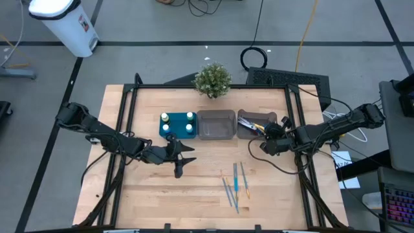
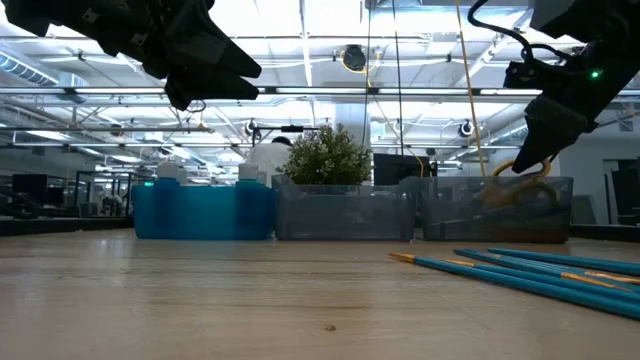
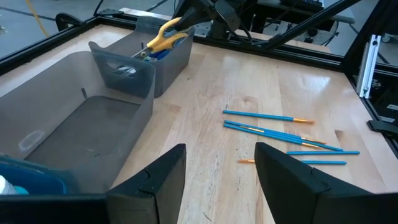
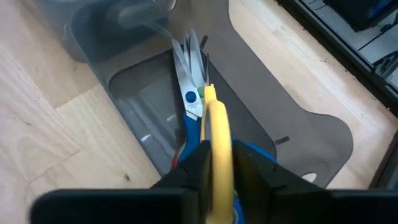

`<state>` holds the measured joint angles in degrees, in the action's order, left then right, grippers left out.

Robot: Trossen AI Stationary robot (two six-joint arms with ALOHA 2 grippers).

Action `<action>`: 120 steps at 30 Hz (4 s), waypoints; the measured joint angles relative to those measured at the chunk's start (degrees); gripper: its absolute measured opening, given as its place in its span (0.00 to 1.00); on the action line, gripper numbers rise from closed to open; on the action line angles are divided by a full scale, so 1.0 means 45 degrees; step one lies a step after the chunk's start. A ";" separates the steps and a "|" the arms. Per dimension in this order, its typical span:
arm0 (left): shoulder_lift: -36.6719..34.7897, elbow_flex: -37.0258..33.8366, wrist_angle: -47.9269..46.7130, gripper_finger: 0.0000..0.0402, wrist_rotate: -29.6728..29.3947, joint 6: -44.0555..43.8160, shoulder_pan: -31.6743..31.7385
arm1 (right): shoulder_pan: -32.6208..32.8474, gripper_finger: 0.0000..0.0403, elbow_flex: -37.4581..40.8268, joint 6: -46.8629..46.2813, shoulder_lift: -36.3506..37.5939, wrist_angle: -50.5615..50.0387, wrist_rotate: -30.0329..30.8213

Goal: Pick & Place Paint Supplies
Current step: Put the yellow scissor into the right black bin, then put the paint brush into the left black bin

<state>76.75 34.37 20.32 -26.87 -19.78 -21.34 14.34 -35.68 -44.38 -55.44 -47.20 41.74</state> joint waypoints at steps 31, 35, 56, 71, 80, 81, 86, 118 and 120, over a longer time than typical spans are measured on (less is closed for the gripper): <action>0.0000 0.0000 -0.0002 0.51 0.0000 -0.0055 -0.0003 | 0.0461 0.04 0.0000 -0.1150 0.2458 0.0894 0.0384; 0.0000 0.0002 0.0001 0.50 0.0000 -0.0055 -0.0005 | 0.0501 0.04 0.0000 -0.0285 0.2105 0.1864 0.0379; 0.0000 0.0000 -0.0070 0.48 0.0000 -0.0089 -0.0005 | 0.0054 0.09 -0.0010 -0.0158 0.1452 0.1185 -0.0069; 0.0000 0.0000 -0.0084 0.48 -0.0005 -0.0113 -0.0005 | 0.0055 0.20 0.0581 -0.0288 0.1439 0.1279 -0.0578; 0.0000 0.0000 -0.0112 0.48 -0.0005 -0.0113 -0.0005 | 0.0052 0.17 0.0563 -0.0200 0.1472 0.1552 -0.0293; 0.0000 0.0000 -0.0109 0.48 -0.0005 -0.0113 0.0000 | 0.0053 0.17 0.0563 -0.0165 0.1466 0.1575 -0.0171; 0.0000 0.0000 -0.0109 0.48 -0.0005 -0.0121 0.0000 | 0.0054 0.17 0.0563 -0.0300 0.1472 0.1623 0.1589; 0.0000 0.0000 -0.0127 0.48 -0.0005 -0.0190 -0.0001 | -0.0711 0.15 0.1121 0.0301 0.1389 0.3690 -0.2453; 0.0000 0.0000 -0.0163 0.48 -0.0005 -0.0199 -0.0002 | -0.1021 0.14 0.1132 0.0316 0.1389 0.3618 -0.2510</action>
<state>76.75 34.37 19.59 -26.89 -20.68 -21.35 9.75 -30.59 -42.95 -49.19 -30.92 30.44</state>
